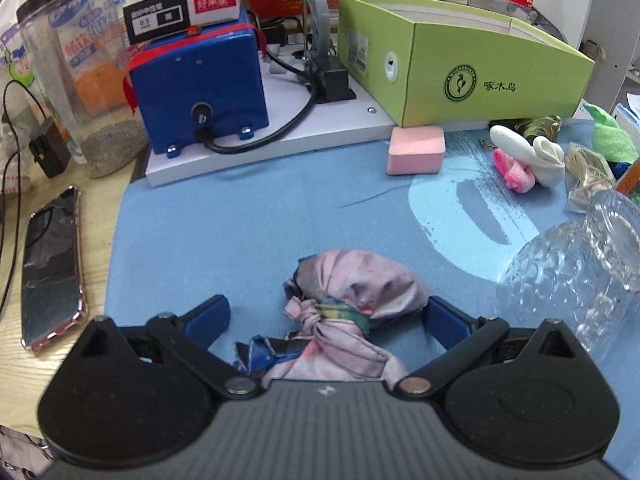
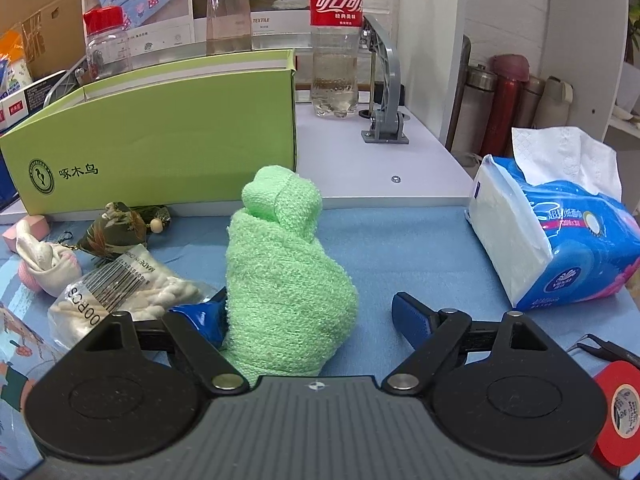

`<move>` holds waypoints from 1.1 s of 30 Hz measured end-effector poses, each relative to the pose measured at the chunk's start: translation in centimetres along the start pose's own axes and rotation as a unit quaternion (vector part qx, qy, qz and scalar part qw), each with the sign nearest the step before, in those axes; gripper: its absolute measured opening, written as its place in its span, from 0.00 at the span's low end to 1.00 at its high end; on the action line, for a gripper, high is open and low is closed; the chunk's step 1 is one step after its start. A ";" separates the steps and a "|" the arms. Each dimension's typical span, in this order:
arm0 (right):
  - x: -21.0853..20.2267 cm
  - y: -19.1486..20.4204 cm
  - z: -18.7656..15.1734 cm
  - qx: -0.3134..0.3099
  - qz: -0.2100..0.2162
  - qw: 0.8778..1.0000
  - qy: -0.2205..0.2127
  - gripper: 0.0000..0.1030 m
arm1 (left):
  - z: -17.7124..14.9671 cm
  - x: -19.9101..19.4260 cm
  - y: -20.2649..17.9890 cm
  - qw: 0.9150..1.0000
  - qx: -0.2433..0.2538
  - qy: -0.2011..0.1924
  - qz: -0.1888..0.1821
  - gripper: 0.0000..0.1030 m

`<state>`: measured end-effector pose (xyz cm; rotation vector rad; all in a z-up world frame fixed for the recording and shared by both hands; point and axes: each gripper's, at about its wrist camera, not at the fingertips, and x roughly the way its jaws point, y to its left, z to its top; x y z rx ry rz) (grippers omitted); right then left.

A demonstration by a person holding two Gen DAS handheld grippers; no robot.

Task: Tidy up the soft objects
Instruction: 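Close the right gripper on the green towel while the left gripper closes on the pink bundle, then carry the green towel and pink bundle into the green box and open both grippers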

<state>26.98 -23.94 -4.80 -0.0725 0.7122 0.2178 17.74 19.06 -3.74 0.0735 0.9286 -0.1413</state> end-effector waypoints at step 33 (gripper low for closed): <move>2.6 4.9 18.2 -0.116 0.125 0.982 -0.078 0.24 | 23.7 -0.4 -6.0 0.995 -0.009 -0.093 -0.042 0.45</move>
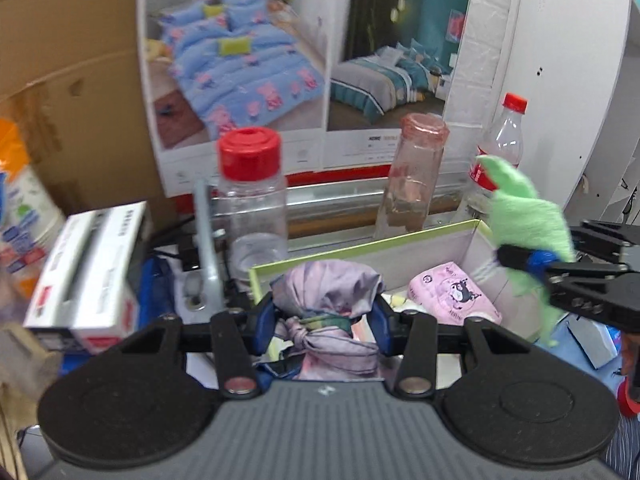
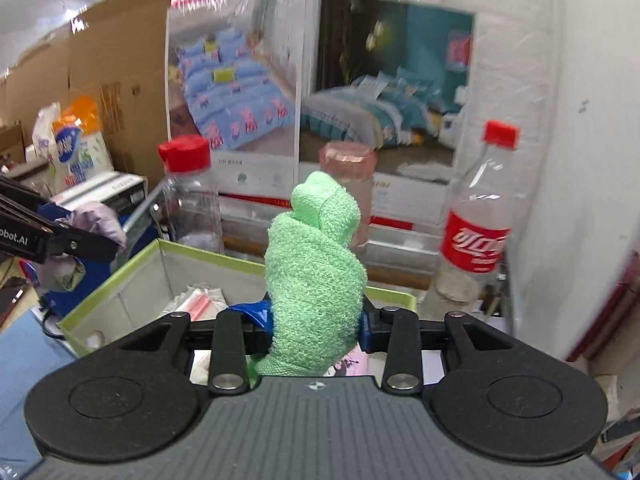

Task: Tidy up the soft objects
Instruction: 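Carry the green towel and pink bundle into the green box and open both grippers, then move the right gripper to the cotton swab bag while the left gripper approaches the pink sponge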

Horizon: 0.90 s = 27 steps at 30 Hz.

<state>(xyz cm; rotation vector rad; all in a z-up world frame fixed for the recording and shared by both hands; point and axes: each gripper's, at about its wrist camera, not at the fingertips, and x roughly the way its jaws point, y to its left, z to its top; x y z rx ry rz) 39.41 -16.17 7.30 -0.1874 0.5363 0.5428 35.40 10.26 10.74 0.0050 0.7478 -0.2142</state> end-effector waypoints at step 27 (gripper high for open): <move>-6.0 2.9 -13.3 0.087 -0.038 0.992 0.084 0.48 | -14.5 -6.0 2.4 0.995 -0.032 0.043 0.085 0.99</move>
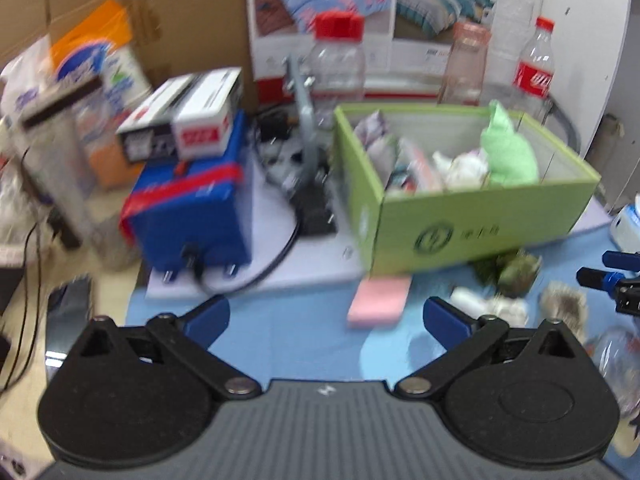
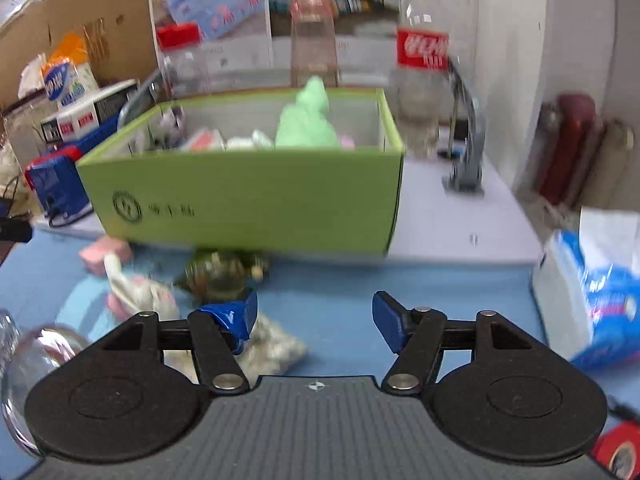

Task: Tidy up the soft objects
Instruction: 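Move the right gripper to the cotton swab bag while the left gripper approaches the pink sponge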

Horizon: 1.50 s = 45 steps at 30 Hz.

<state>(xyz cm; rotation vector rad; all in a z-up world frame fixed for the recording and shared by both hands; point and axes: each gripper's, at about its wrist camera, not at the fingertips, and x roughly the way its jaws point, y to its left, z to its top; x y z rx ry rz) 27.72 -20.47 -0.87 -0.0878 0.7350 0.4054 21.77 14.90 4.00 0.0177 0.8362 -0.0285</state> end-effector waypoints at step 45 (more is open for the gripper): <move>-2.9 -7.0 -7.8 0.191 0.058 0.975 -0.097 0.55 | 1.7 10.7 0.4 0.989 -0.095 0.112 0.012 0.99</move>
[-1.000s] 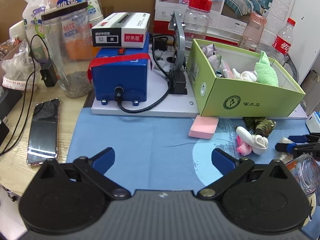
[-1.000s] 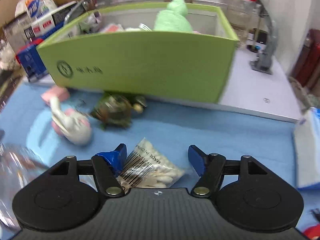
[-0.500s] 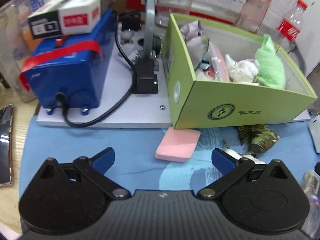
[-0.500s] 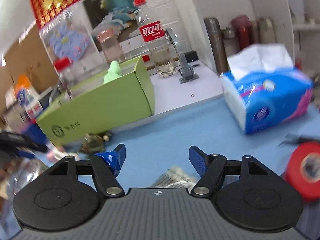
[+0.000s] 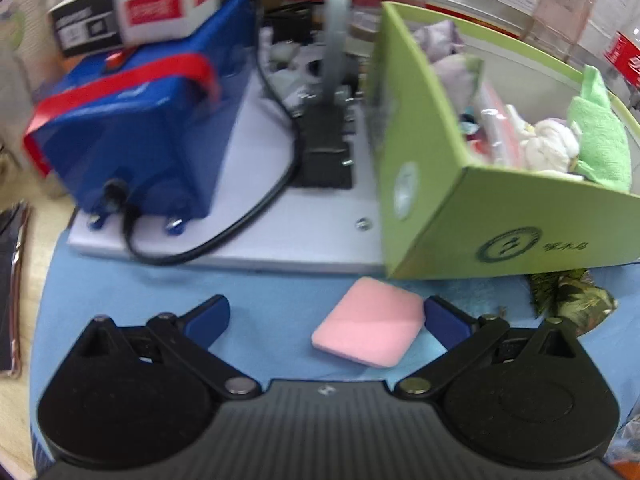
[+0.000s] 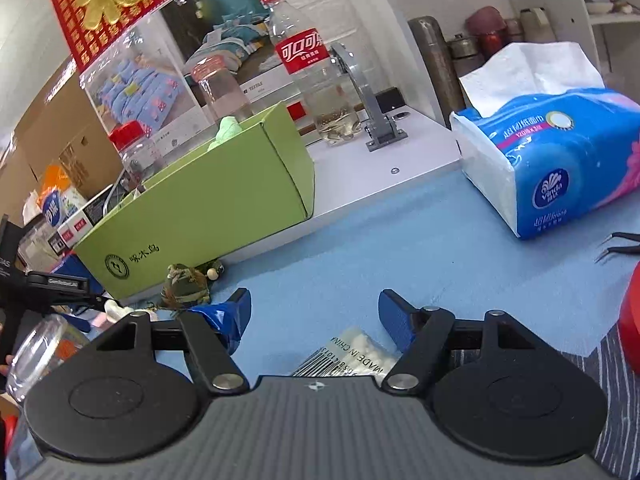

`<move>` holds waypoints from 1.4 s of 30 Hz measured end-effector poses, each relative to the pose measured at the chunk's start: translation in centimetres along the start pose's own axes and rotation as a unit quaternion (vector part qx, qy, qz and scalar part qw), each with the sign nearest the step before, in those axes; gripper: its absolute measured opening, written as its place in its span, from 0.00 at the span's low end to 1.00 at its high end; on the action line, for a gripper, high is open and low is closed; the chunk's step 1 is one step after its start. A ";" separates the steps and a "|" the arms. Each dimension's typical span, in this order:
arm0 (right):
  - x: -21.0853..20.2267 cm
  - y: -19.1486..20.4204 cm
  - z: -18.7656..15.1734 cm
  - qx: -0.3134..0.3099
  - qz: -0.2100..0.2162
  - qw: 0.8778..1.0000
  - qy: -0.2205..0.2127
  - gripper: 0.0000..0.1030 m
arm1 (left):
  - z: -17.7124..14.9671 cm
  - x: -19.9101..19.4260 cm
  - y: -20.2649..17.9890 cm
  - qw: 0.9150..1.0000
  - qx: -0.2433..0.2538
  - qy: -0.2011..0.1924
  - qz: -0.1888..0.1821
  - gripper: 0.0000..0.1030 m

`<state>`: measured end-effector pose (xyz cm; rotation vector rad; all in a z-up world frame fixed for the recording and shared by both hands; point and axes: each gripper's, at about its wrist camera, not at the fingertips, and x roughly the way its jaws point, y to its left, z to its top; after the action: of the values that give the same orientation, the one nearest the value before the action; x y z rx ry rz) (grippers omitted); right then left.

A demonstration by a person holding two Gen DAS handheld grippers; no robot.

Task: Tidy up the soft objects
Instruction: 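Move the right gripper to the cotton swab bag while the left gripper approaches the pink sponge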

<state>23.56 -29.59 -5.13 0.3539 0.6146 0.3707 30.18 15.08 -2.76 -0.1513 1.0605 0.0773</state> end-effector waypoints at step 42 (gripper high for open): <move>-1.5 4.0 0.4 -0.099 -0.072 0.985 0.121 0.56 | -2.2 0.3 1.7 0.994 0.100 -0.051 -0.005 0.99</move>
<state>21.73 -26.86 -2.40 0.0724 0.8287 0.3348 28.18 16.41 -4.19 0.0275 0.9600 -0.0308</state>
